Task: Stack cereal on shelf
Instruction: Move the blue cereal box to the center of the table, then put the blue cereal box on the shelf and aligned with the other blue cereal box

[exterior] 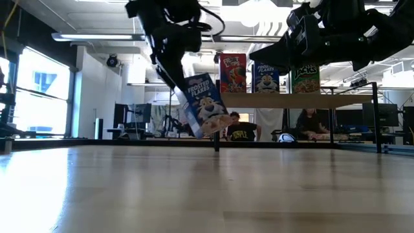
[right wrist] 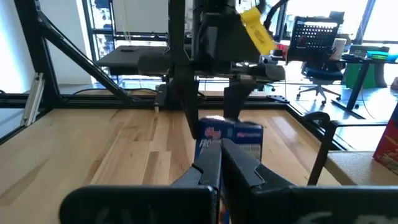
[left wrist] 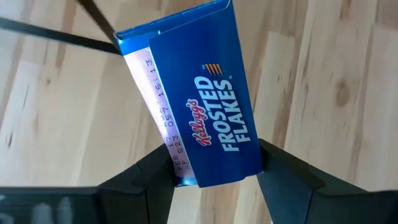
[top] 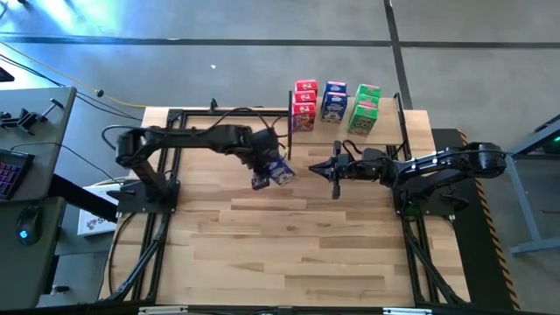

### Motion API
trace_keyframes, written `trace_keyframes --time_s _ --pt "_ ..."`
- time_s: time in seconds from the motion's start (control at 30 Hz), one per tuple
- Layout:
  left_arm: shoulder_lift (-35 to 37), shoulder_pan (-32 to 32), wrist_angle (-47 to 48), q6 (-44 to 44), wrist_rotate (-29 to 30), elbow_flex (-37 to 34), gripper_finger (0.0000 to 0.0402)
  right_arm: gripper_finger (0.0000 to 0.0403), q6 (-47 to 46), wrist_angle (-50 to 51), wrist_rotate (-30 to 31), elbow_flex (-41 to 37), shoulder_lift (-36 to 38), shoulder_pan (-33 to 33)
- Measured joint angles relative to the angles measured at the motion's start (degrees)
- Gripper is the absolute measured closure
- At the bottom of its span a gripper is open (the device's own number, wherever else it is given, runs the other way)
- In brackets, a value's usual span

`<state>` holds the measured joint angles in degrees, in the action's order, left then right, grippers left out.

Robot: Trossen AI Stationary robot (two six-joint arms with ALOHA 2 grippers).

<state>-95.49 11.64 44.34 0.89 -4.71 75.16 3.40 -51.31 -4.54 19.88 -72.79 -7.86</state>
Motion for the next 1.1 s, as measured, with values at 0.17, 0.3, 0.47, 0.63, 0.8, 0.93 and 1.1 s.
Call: trace_keyframes --time_s 0.17,0.3,0.47,0.63,0.8,0.93,1.1 --pt "-6.16 -0.89 4.02 -4.52 0.31 6.41 0.0211 0.0403 0.02 0.30 0.24 0.00 0.00 0.01" --pt "-10.45 -2.18 6.14 -7.61 0.32 9.76 0.0211 0.0403 0.02 0.48 0.24 0.00 0.00 0.00" --pt "-12.58 -3.72 6.47 -10.34 0.31 11.79 0.0198 0.0403 0.02 0.89 0.24 0.00 0.00 0.01" --pt "-12.54 -4.30 6.74 -10.30 0.33 13.04 0.0169 0.0392 -1.71 1.51 1.12 -0.02 0.00 0.02" --pt "-12.12 -4.22 6.94 -10.01 0.33 15.04 0.0151 0.0340 -3.57 2.39 1.53 -0.02 0.00 0.01" --pt "-8.72 -4.46 6.00 -10.00 0.09 12.94 0.0150 0.0283 -6.16 4.37 1.49 0.72 0.02 0.02" --pt "0.91 -4.48 -8.76 -6.37 -1.66 -0.97 0.0151 0.0203 -7.29 23.28 1.66 9.22 0.01 2.09"
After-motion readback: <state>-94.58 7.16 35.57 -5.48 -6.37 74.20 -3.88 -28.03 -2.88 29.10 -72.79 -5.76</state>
